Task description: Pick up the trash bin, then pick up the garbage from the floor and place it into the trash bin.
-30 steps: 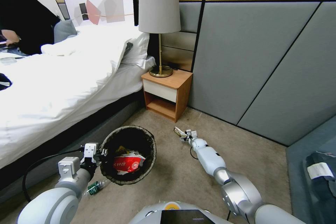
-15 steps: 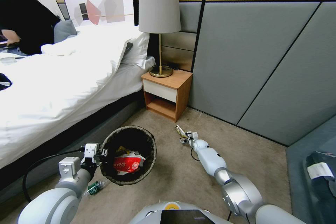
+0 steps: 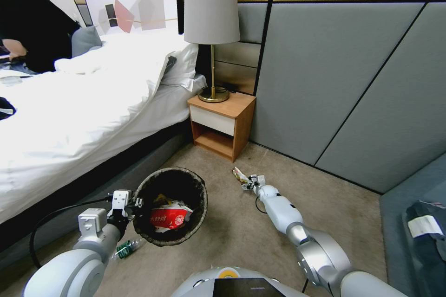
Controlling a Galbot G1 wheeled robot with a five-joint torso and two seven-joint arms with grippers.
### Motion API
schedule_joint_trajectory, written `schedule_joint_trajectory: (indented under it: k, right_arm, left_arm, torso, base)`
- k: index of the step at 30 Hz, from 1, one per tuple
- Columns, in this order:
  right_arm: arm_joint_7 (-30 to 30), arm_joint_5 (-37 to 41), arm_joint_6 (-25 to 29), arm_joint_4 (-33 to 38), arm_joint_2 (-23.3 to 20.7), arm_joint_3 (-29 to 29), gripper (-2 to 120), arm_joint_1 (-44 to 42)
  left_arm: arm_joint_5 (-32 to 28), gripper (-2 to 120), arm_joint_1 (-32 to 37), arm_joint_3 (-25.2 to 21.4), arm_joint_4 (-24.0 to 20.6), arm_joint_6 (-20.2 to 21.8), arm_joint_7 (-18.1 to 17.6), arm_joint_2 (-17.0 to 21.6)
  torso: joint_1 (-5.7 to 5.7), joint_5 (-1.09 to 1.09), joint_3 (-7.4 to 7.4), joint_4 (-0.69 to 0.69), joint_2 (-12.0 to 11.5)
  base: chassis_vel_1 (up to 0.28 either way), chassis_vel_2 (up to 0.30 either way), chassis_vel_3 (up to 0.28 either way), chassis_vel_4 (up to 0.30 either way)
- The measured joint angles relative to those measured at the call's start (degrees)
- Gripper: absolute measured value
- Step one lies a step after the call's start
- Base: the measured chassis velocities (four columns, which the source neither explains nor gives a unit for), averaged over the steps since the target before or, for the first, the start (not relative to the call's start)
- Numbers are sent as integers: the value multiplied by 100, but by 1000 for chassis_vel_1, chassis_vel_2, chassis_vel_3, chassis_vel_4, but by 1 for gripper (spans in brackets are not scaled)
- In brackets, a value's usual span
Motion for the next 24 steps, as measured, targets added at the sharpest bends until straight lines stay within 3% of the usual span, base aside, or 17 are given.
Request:
schedule_joint_trajectory:
  k: [10,18,22,24]
  right_arm:
    - [-43,264,-97,4,-23,2,69,-6]
    - [-52,506,-188,61,-34,2,35,-46]
    - [-50,525,-189,83,-39,2,26,-64]
    - [-46,534,-189,112,-52,-2,16,-83]
  left_arm:
    - [0,1,-4,15,0,0,1,13]
    - [10,1,35,-14,0,-3,1,27]
    - [19,1,38,-14,0,-6,1,26]
    - [24,1,45,-23,0,-13,1,33]
  torso:
    - [0,0,0,0,0]
    - [0,0,0,0,0]
    - [0,0,0,0,0]
    - [0,0,0,0,0]
  base:
    - [0,0,0,0]
    - [0,0,0,0]
    - [0,0,0,0]
    - [0,0,0,0]
